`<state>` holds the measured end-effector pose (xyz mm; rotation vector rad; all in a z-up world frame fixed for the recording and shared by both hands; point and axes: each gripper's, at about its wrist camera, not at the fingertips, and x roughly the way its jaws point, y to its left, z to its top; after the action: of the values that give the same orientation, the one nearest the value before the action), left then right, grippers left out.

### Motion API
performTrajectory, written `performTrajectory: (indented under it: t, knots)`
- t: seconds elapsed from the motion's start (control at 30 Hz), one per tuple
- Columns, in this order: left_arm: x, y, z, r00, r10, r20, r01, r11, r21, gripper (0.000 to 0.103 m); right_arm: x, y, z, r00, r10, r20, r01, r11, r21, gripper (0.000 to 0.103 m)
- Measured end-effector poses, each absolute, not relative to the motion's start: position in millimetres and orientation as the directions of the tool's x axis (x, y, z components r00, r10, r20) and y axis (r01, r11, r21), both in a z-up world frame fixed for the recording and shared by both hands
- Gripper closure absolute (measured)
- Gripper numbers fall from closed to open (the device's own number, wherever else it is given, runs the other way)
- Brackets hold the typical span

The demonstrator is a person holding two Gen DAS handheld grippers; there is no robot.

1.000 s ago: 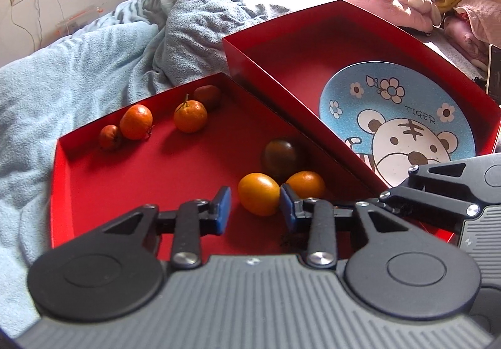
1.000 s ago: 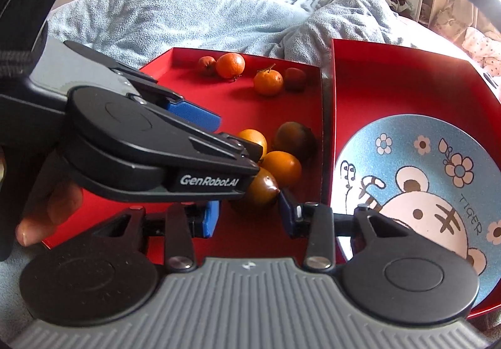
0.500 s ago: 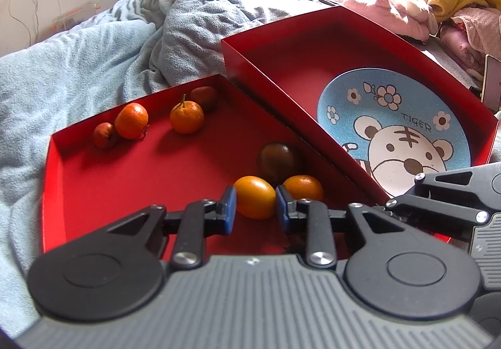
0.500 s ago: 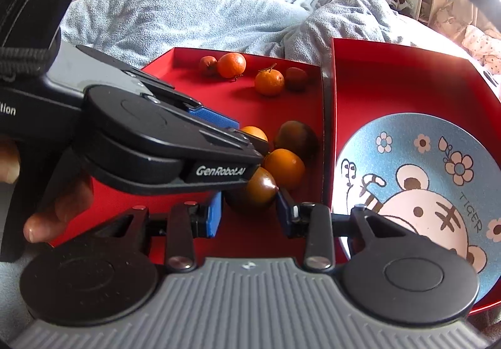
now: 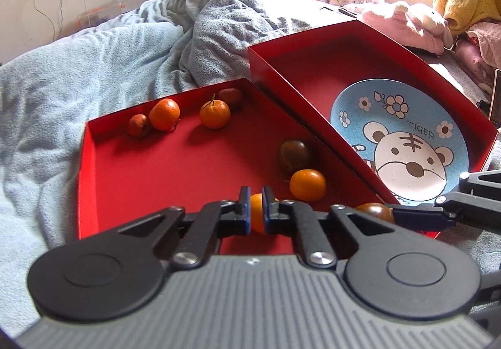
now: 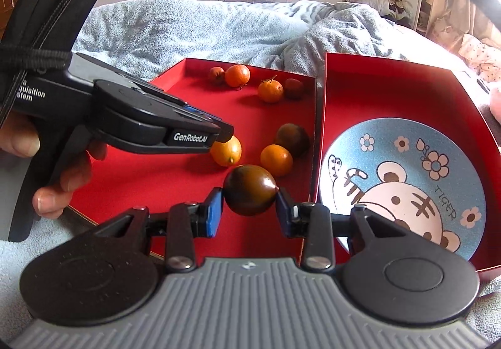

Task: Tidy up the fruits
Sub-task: 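Grasp a dark brown tomato with the right gripper while the left gripper grasps an orange fruit, then carry both held fruits over the blue tiger plate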

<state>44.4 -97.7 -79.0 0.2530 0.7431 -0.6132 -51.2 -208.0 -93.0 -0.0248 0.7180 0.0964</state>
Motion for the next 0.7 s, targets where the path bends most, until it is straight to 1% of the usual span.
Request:
performTrajectory:
  t: [0.07,0.3,0.5,0.7]
  knots:
    - [44.7,-97.1,-81.2,0.581,-0.414,-0.701,0.594,0.805,0.017,0.094,-52.8,-208.0,-92.2,0.749,0.079,-0.658,-0.097,0.995,0.010,0.061]
    - [49.2,-88.3,-82.2,0.560,-0.437,-0.704,0.583,0.811,-0.040,0.093,-54.5,-209.0,-92.0,0.753,0.083,-0.653,-0.093,0.995,0.019,0.061]
    - [50.9,-86.3,-84.2,0.565,-0.424,-0.708,0.564,0.825,-0.044,0.093,-50.2,-211.8,-94.5,0.749,0.097,-0.656,-0.097,0.995,0.037,0.061]
    - [49.6,-87.1,-83.6,0.560,-0.436,-0.704,0.573,0.818,-0.051,0.093,-48.0,-215.0,-96.0,0.751,0.104,-0.653,-0.100,0.994,0.043,0.061]
